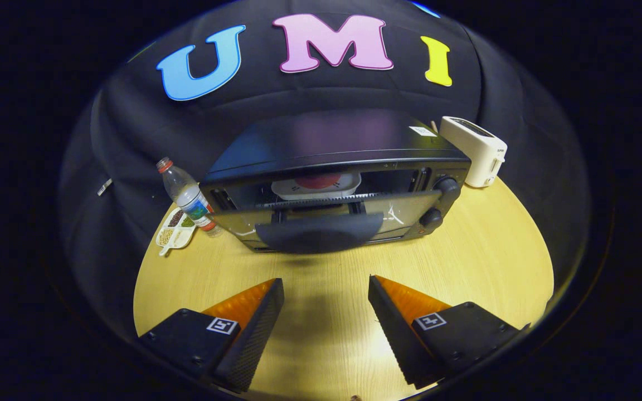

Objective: Open the toaster oven, put the food inside, and close the toaster oven door.

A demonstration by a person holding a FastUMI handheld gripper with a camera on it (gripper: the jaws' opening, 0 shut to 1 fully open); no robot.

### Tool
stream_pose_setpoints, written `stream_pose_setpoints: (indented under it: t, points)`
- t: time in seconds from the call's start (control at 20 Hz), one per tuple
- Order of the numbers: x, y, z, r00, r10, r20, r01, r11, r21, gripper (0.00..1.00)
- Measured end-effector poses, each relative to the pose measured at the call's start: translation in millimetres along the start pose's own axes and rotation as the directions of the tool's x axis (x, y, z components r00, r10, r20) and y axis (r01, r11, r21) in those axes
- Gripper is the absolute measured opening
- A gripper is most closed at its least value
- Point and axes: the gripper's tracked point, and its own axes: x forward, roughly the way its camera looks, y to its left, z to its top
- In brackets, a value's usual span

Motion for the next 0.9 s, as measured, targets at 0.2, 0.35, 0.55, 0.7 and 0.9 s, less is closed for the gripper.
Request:
stream_pose_setpoints:
  t: [0.2,0.35,0.55,0.7,0.9]
  points:
    - [-4,-5,0,1.000,0.018,-0.002,-0.018,1.000,-0.020,0.99]
    - [-8,-10,0,1.000,0.028,0.005,-0.028,0.999,-0.023,0.99]
    - [-23,-19,19,0.995,0.069,0.065,-0.069,0.998,-0.008,0.99]
    - [-55,-39,62,0.981,0.114,0.154,-0.124,0.991,0.059,0.99]
    - [-119,-88,159,0.919,0.124,0.373,-0.130,0.991,-0.009,0.99]
